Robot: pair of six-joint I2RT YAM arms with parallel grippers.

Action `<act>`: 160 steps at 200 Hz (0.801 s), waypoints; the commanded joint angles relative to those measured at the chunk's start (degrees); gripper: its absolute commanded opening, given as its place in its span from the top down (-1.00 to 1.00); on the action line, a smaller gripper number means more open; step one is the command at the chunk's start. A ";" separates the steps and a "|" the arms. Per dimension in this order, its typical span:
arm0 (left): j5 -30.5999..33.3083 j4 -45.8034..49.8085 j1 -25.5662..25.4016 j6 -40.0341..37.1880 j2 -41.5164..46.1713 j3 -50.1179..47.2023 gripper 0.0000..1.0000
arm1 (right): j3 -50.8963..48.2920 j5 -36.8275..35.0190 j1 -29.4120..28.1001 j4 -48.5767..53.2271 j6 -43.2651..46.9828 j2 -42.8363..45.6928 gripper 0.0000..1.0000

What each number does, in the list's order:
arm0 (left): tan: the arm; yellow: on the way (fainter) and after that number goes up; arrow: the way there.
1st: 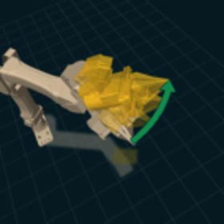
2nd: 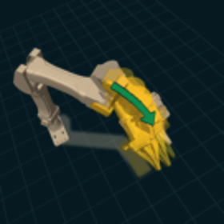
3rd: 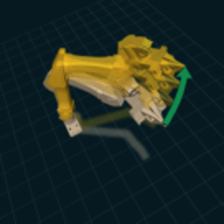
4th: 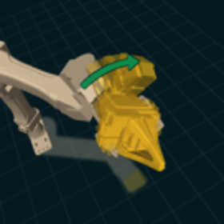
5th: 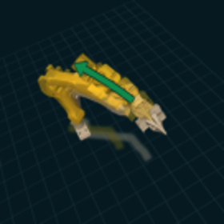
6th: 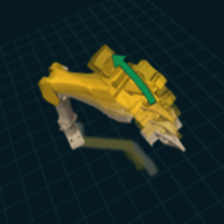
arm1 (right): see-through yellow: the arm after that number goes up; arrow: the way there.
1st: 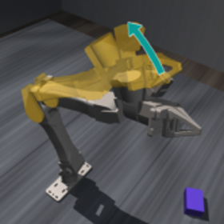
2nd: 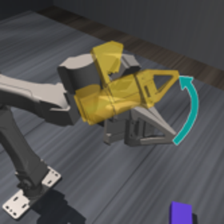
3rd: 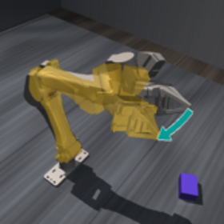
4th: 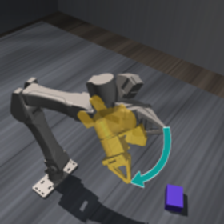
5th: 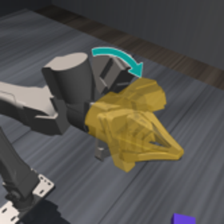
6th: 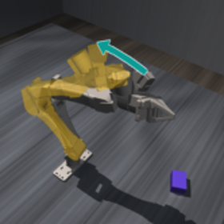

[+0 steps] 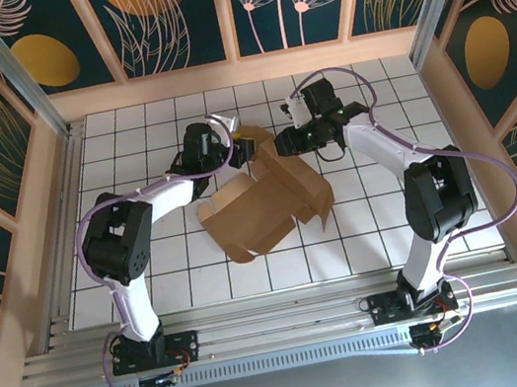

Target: Fold the paper box

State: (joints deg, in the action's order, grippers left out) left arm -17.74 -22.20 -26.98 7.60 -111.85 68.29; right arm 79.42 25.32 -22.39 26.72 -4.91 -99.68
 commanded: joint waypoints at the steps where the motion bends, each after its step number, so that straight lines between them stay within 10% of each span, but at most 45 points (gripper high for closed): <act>1: -2.76 8.35 0.83 1.93 -3.70 2.71 0.04 | 0.10 -0.45 -0.69 -0.28 -0.45 0.38 0.28; 74: -6.57 14.80 1.30 1.50 -12.63 11.35 0.02 | -0.02 -0.45 -0.93 -0.10 -0.62 0.67 0.28; 160: -14.35 18.08 1.32 -1.60 -13.72 13.26 0.45 | -0.09 -0.80 -1.23 -0.48 -1.07 0.39 0.29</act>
State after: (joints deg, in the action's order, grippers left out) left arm -27.90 -6.26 -26.13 7.64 -125.73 80.73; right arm 79.42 25.30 -22.96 26.72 -5.08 -99.68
